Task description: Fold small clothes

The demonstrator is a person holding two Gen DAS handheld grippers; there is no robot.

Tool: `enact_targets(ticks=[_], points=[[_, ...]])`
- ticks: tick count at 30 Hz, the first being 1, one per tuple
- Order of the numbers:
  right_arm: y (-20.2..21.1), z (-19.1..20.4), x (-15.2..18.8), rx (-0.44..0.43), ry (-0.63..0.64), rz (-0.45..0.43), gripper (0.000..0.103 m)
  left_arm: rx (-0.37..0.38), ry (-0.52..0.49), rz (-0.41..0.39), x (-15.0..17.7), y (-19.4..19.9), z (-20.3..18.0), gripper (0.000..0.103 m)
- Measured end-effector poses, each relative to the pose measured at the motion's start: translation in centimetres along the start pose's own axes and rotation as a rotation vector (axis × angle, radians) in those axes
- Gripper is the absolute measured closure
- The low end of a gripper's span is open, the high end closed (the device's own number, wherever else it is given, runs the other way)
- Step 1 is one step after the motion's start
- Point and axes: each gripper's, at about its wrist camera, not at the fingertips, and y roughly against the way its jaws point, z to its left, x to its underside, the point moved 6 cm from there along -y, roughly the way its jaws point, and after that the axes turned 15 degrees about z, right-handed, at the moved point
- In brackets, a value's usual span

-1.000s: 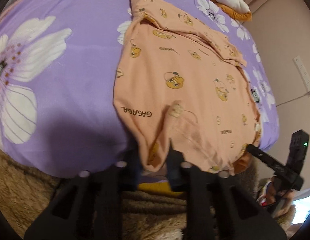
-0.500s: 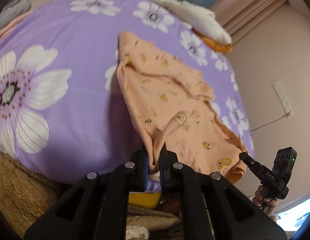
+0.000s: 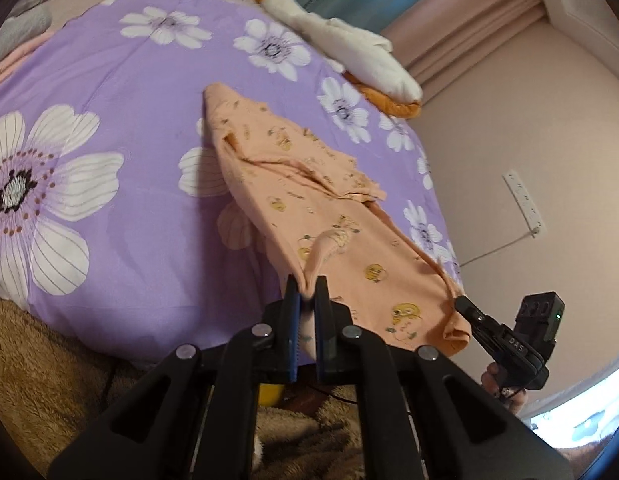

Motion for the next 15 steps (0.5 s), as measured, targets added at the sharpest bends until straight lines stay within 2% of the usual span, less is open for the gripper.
enact_targets(ticks=[3,5,10,15], points=[[1.0,0.5,0.1,0.0,0.019,-0.025,0.093,0.019,-0.04,-0.024,-0.1,1.1,-0.7,0.1],[1.2,0.4,-0.1,0.01,0.024,-0.039,0.093,-0.027,-0.043,-0.029,-0.4,1.0,-0.3,0.1],[-1.2,-2.0,-0.5,0.034,-0.05,0.018,0.093,-0.082,-0.01,0.028,-1.3,-1.0,1.5,0.101],[-1.9,-2.7,0.0,0.015,-0.079,0.045,0.093,-0.164,-0.032,0.09,-3.3,-3.9,2.5,0.098]])
